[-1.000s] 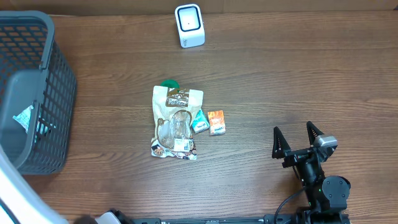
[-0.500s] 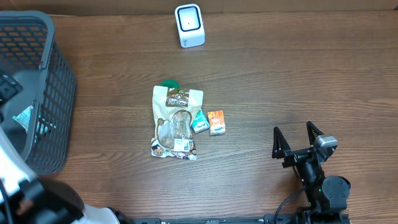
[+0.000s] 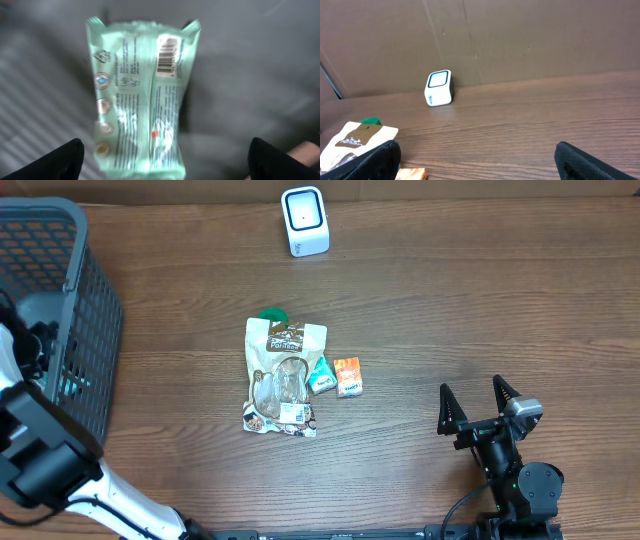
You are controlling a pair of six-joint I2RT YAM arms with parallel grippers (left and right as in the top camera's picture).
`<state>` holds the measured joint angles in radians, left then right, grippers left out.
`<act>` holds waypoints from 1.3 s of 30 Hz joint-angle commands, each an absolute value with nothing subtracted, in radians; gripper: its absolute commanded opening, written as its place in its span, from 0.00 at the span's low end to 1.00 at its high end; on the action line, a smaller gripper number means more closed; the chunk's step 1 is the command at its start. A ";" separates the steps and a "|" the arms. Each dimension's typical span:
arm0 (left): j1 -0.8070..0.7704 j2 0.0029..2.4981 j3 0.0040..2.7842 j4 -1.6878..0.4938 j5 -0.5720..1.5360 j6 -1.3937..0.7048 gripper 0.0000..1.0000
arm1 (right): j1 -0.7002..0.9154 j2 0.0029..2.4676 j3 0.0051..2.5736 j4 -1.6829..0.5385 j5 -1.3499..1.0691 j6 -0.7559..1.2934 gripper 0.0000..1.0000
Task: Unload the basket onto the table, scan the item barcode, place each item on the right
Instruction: 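Close the left gripper on the mint-green wipes pack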
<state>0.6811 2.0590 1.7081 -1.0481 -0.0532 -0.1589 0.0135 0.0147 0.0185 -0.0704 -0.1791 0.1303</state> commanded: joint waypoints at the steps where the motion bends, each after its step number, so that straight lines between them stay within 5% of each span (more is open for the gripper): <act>1: 0.688 2.104 1.688 -1.049 -0.090 -0.186 0.87 | 0.011 0.003 0.008 -0.065 -0.174 0.126 1.00; 10: 0.714 2.117 1.582 -0.944 -0.114 -0.186 0.82 | 0.011 0.003 0.008 -0.065 -0.174 0.126 1.00; 14: 0.713 2.117 1.528 -0.899 -0.099 -0.187 0.68 | 0.011 0.003 0.008 -0.065 -0.174 0.126 1.00; 17: 0.712 2.117 1.518 -0.893 -0.100 -0.179 0.39 | 0.011 0.003 0.008 -0.065 -0.174 0.126 1.00; 19: 0.712 2.115 1.521 -0.896 -0.094 -0.179 0.29 | 0.011 0.003 0.008 -0.065 -0.174 0.126 1.00; 30: 0.710 2.074 1.668 -1.007 -0.042 -0.171 0.22 | 0.011 0.003 0.008 -0.065 -0.174 0.126 1.00; 39: 0.698 1.790 1.848 -1.042 0.034 -0.169 0.18 | 0.011 0.003 0.008 -0.065 -0.174 0.126 1.00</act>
<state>0.7082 1.9663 1.7622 -1.0435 -0.0219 -0.1810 0.0139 0.0147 0.0185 -0.0711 -0.1791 0.1303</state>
